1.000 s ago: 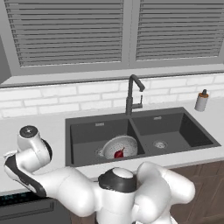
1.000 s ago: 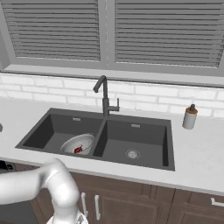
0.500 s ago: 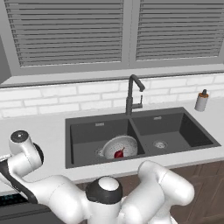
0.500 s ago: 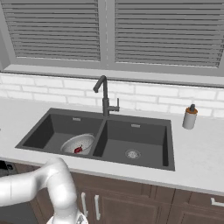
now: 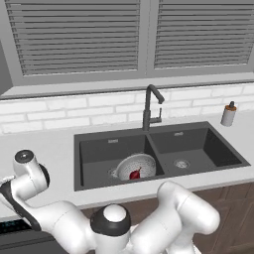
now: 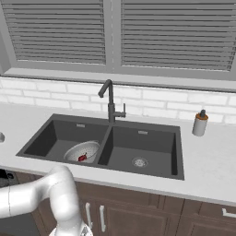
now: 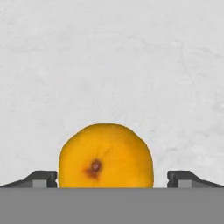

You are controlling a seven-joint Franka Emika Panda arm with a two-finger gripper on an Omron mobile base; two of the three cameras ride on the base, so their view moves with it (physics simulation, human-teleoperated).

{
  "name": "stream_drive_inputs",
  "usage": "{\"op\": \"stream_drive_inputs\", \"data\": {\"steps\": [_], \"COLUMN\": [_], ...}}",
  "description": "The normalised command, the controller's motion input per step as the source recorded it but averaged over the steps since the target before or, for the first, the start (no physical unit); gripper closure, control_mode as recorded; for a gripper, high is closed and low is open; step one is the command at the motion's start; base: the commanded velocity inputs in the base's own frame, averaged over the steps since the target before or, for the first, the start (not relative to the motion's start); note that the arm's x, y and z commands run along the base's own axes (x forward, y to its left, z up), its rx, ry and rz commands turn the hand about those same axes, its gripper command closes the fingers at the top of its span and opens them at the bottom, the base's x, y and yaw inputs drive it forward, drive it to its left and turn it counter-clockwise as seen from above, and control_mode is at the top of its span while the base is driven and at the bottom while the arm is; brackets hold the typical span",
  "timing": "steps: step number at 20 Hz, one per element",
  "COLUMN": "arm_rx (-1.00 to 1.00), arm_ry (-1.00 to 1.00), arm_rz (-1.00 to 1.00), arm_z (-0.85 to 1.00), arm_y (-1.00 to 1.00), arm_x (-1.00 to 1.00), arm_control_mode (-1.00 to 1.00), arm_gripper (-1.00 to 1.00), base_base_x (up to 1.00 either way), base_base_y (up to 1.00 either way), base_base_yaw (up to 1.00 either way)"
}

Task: Put the colander in the sink, put the tangerine, pear in the colander, and turn on the sink faucet and pour water over the colander.

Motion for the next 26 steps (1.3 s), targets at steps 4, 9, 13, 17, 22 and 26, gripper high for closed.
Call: {"op": "stream_drive_inputs", "data": {"steps": [4, 9, 13, 17, 22, 26], "arm_rx": [-0.02, -0.03, 0.00, 0.01, 0.16, 0.23], "arm_ry": [0.00, 0.00, 0.00, -0.01, -0.17, -0.24], "arm_rz": [0.00, 0.00, -0.03, -0.14, -0.31, -0.34], "arm_z": [-0.30, -0.22, -0.13, 0.00, 0.36, 0.59], "arm_y": [0.16, 0.20, 0.03, -0.21, -0.78, -0.95], "arm_x": [0.24, 0.11, -0.03, -0.29, -0.39, -0.12], "arm_control_mode": [-1.00, -1.00, -1.00, -1.00, -1.00, -1.00], "arm_gripper": [-1.00, 1.00, 1.00, 1.00, 1.00, 1.00], "base_base_x": [0.00, 0.00, 0.00, 0.00, 0.00, 0.00], "base_base_y": [0.00, 0.00, 0.00, 0.00, 0.00, 0.00], "base_base_yaw": [0.00, 0.00, 0.00, 0.00, 0.00, 0.00]}}
